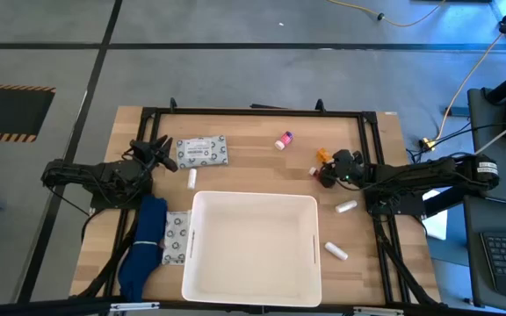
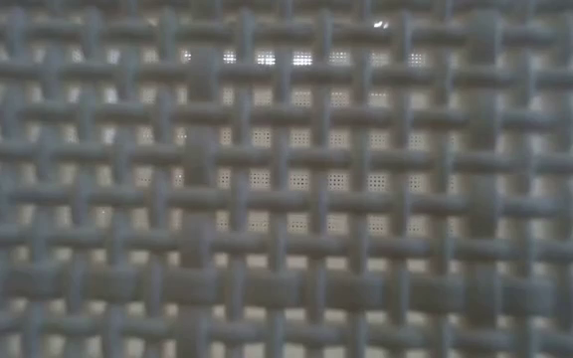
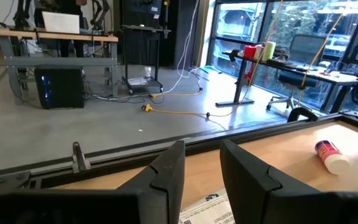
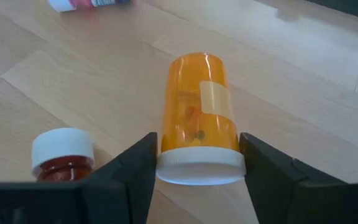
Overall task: Pick & place medical supplies in basket/bin
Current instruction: Put the orange pill bottle into the white bin
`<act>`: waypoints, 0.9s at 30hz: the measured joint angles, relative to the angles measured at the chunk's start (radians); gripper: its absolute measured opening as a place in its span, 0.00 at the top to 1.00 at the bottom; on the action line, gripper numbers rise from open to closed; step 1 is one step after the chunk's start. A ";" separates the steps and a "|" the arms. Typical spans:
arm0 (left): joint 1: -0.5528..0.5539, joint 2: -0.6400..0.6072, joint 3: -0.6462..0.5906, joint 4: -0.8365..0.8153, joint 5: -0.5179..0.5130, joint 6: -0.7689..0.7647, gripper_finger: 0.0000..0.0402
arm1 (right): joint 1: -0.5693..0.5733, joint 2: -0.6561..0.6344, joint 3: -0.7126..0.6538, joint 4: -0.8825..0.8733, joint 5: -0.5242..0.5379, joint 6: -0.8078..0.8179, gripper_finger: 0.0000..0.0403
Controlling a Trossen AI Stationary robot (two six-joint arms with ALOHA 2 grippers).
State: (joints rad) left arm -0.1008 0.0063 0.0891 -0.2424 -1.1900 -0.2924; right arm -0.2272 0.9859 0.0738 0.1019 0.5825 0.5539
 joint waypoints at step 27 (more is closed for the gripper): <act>0.000 0.000 0.000 -0.001 0.001 0.045 0.76 | 0.007 -0.049 0.886 -0.470 -0.065 -0.694 0.50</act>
State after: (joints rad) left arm -0.1007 0.0065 0.0891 -0.2438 -1.1892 -0.2470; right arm -0.2202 0.9368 0.9602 -0.3681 0.5176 -0.1402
